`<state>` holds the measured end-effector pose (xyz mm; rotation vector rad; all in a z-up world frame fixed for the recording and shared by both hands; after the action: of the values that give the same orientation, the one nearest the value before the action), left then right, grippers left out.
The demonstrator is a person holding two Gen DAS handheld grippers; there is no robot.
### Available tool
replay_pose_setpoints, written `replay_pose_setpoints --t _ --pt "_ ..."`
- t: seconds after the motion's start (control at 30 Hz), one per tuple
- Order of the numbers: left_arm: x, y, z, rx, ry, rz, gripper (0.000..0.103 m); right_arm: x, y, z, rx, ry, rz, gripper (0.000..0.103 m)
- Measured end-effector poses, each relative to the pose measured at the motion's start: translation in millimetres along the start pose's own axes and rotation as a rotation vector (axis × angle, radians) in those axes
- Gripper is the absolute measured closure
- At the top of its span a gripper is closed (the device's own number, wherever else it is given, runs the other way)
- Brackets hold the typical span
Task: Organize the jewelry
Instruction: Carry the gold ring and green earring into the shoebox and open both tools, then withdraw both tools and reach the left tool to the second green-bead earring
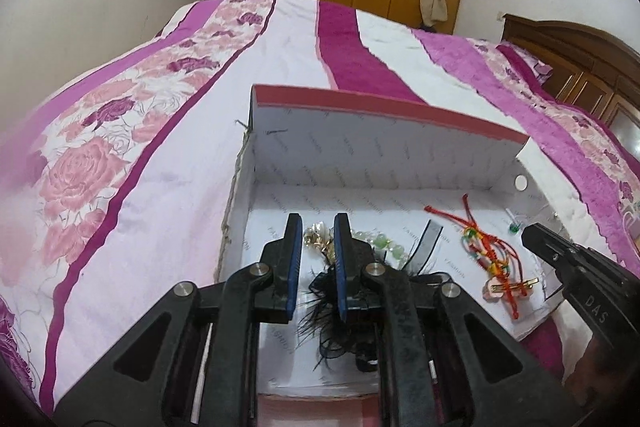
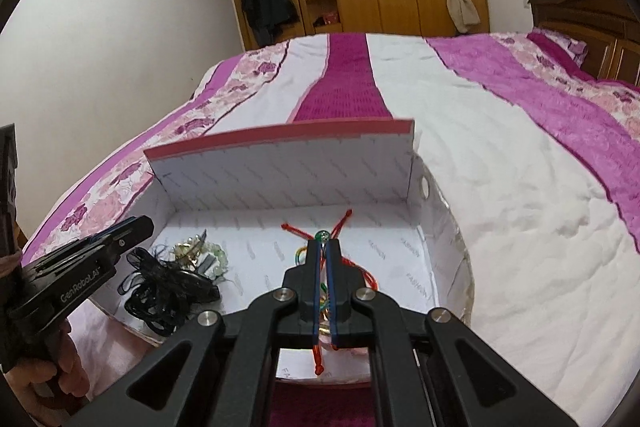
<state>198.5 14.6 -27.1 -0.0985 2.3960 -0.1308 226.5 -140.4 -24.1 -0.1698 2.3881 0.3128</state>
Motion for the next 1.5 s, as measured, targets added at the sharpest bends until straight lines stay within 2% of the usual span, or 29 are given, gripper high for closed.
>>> replay_pose_setpoints --t 0.07,0.1,0.13,0.37,0.77,1.03,1.5 --pt "0.3 0.3 1.2 0.000 0.016 -0.004 0.083 0.8 -2.3 4.4 -0.017 0.029 0.016 0.093" --pt "0.5 0.5 0.7 0.001 0.020 -0.009 0.072 1.5 -3.0 5.5 -0.019 0.037 0.023 0.089" --pt "1.1 0.8 -0.1 0.003 0.019 -0.012 0.067 2.2 -4.0 5.6 -0.023 0.041 0.029 0.080" --pt "0.2 -1.9 -11.1 0.011 0.043 -0.011 0.064 1.0 -3.1 -4.2 -0.049 0.039 0.039 0.062" --pt "6.0 -2.9 -45.5 0.054 0.064 -0.015 0.064 3.1 1.1 -46.8 -0.116 -0.001 0.067 0.062" --pt "17.7 -2.2 -70.9 0.080 0.078 -0.021 0.064 15.8 8.3 -80.4 -0.121 -0.023 0.055 0.062" --pt "60.4 -3.5 -96.5 0.118 0.163 -0.004 0.064 66.4 18.9 -108.6 -0.101 0.044 0.036 0.062"
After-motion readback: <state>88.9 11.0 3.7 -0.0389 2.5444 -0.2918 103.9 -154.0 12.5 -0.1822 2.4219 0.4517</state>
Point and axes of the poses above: each gripper's, at about its wrist camera, not at the fingertips, and z roughly the way its jaws point, y to its left, x to its underside, the point moved 4 cm from there along z, roughly the way its jaws point, and after that the axes turned 10 degrees about y, right-handed, at the moved point
